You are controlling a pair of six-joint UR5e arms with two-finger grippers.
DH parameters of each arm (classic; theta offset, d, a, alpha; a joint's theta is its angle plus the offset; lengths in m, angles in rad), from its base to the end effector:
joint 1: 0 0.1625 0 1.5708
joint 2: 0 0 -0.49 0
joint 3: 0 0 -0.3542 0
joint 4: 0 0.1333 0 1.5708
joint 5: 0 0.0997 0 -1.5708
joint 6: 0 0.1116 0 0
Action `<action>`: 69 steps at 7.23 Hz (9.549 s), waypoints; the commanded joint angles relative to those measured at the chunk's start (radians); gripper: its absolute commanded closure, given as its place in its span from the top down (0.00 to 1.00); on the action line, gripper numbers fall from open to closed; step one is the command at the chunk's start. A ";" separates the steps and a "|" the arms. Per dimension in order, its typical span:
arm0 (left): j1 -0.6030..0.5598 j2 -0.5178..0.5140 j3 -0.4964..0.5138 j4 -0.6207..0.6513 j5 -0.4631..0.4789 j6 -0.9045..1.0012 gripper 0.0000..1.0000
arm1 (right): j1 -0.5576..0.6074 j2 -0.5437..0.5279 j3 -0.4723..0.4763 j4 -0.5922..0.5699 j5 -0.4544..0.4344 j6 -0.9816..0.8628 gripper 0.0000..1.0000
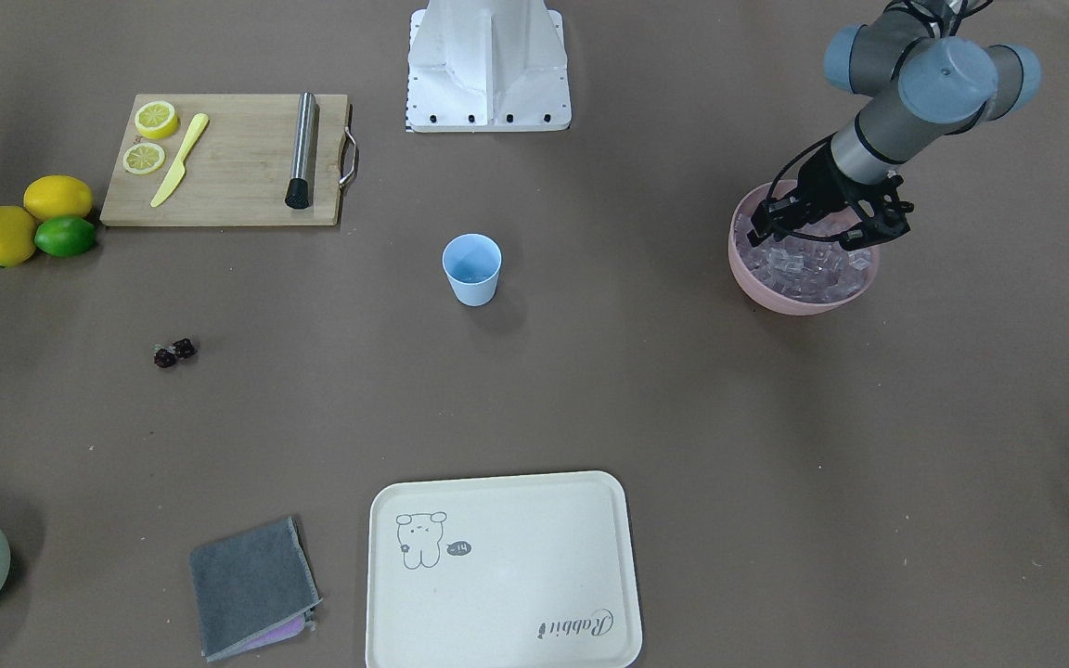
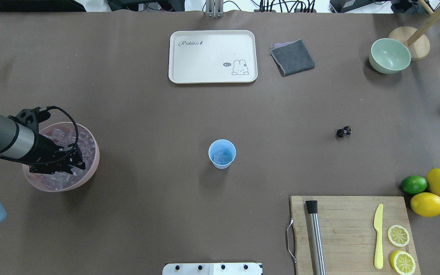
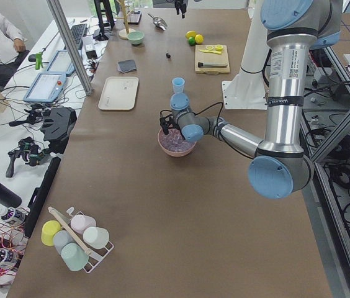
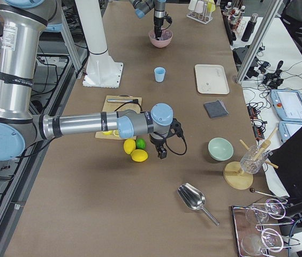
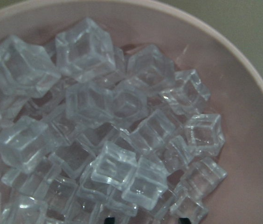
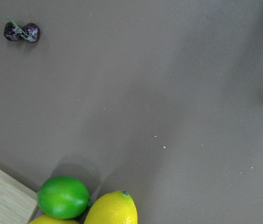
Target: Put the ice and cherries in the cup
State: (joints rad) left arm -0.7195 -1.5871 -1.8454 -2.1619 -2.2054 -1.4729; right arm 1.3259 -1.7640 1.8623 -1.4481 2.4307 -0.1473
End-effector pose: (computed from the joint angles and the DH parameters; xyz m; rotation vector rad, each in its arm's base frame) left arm 0.3168 -0.3669 0.5310 -0.2052 1.0169 -0.2855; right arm -0.0428 -0.3724 0.6578 0.1667 -0.8734 -0.4613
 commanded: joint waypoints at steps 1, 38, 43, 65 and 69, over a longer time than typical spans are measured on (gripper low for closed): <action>0.000 0.003 -0.002 0.001 0.000 -0.007 0.00 | 0.003 0.000 0.002 0.000 0.013 0.000 1.00; 0.019 -0.410 -0.133 0.434 0.169 0.128 0.96 | -0.376 0.492 -0.133 -0.033 -0.171 0.468 0.00; -0.306 -0.045 -0.177 0.436 -0.017 0.808 0.97 | -0.612 0.737 0.037 -0.155 -0.287 1.050 0.00; -0.621 0.101 -0.040 0.558 -0.083 1.358 0.97 | -0.052 0.217 -0.025 -0.163 -0.160 0.119 1.00; -0.701 0.035 -0.037 0.786 -0.085 1.488 0.97 | 0.108 0.184 -0.090 -0.166 -0.153 -0.035 1.00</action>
State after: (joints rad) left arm -1.3866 -1.5474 -1.8820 -1.4155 -2.2925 -0.0317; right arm 1.4020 -1.5778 1.7973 -1.6132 2.2774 -0.1355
